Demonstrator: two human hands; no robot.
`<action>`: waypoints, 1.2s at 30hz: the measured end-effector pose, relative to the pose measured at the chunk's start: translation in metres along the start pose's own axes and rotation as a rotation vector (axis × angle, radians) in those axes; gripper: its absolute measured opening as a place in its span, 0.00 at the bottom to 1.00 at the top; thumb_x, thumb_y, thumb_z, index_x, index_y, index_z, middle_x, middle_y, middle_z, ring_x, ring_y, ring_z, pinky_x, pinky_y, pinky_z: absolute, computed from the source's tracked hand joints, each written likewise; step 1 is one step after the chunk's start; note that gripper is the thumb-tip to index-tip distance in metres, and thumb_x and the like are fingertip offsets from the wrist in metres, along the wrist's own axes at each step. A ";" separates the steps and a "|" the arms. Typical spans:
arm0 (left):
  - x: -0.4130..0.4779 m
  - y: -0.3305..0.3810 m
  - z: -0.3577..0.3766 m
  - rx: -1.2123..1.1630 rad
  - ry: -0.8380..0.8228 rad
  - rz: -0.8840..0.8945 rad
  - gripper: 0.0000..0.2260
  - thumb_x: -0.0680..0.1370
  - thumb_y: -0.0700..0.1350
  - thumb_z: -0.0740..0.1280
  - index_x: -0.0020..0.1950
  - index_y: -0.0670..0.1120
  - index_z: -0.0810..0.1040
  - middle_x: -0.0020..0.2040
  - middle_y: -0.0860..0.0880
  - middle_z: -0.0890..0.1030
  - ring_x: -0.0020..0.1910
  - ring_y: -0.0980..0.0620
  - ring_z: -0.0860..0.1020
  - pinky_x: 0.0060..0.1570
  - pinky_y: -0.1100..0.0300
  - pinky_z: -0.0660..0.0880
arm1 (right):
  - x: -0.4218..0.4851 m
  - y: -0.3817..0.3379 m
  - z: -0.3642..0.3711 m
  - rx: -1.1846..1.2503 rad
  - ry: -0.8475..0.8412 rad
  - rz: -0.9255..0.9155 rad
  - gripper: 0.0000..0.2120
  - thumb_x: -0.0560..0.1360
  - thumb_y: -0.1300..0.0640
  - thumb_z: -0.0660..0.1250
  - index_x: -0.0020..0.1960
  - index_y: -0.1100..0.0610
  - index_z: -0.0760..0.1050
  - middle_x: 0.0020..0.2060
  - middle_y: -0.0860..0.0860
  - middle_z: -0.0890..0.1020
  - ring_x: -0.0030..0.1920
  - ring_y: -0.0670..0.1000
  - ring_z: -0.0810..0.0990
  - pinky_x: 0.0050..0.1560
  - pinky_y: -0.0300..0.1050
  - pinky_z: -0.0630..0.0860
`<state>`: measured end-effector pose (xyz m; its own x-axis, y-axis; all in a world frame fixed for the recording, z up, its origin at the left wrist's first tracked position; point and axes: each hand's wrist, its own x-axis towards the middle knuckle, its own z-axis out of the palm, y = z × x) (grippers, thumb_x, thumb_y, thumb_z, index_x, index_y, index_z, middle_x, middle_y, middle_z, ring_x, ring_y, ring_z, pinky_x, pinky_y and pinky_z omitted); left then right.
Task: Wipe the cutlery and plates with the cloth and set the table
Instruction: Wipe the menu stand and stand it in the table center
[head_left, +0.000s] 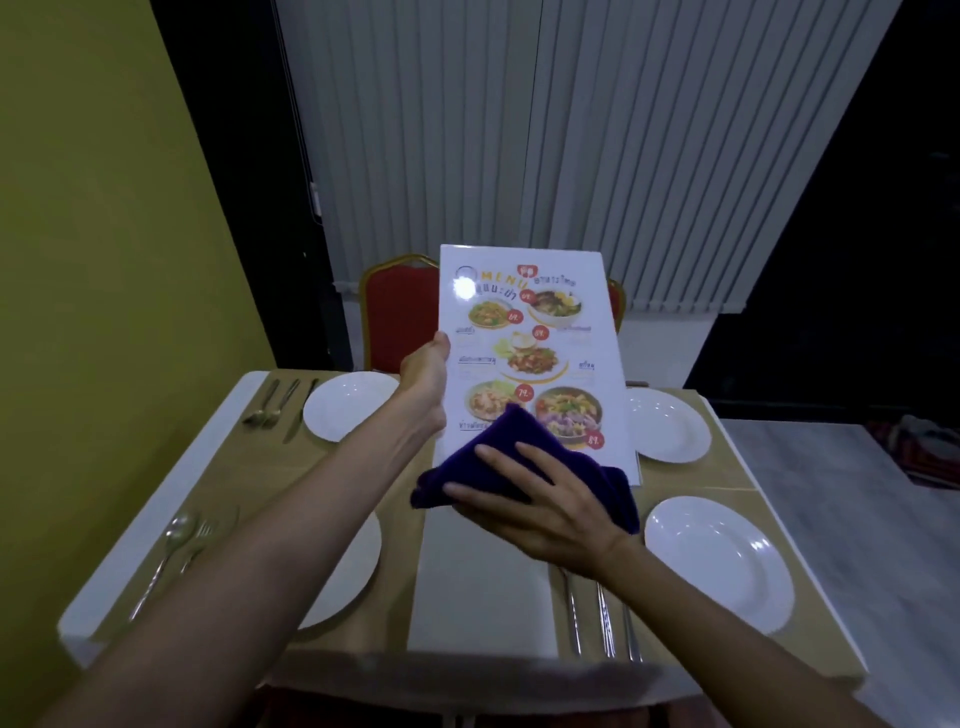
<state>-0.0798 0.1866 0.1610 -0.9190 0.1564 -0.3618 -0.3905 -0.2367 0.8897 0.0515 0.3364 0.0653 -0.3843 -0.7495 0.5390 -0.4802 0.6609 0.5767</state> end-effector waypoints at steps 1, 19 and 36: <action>0.002 0.002 -0.009 -0.009 0.023 -0.012 0.20 0.83 0.57 0.58 0.63 0.44 0.79 0.57 0.42 0.84 0.55 0.40 0.82 0.60 0.38 0.76 | -0.010 0.007 -0.003 0.025 0.022 0.084 0.23 0.81 0.61 0.64 0.74 0.49 0.68 0.74 0.49 0.68 0.73 0.62 0.66 0.67 0.64 0.69; 0.033 -0.057 -0.068 -0.186 0.016 0.004 0.20 0.83 0.56 0.56 0.67 0.45 0.76 0.61 0.40 0.82 0.60 0.36 0.79 0.64 0.35 0.71 | -0.026 -0.013 0.048 0.269 -0.122 0.691 0.31 0.69 0.64 0.76 0.70 0.52 0.74 0.71 0.51 0.72 0.70 0.62 0.70 0.58 0.62 0.74; 0.218 -0.076 -0.135 -0.147 0.130 0.119 0.21 0.85 0.55 0.52 0.72 0.46 0.72 0.67 0.41 0.78 0.64 0.38 0.76 0.65 0.32 0.69 | -0.051 -0.085 0.266 0.339 -0.698 1.667 0.23 0.82 0.53 0.55 0.73 0.63 0.68 0.73 0.60 0.68 0.71 0.65 0.67 0.69 0.62 0.66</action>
<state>-0.2582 0.1087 -0.0230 -0.9545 -0.0038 -0.2983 -0.2739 -0.3848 0.8814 -0.0973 0.3087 -0.1743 -0.7474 0.6640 -0.0211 0.6126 0.6765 -0.4088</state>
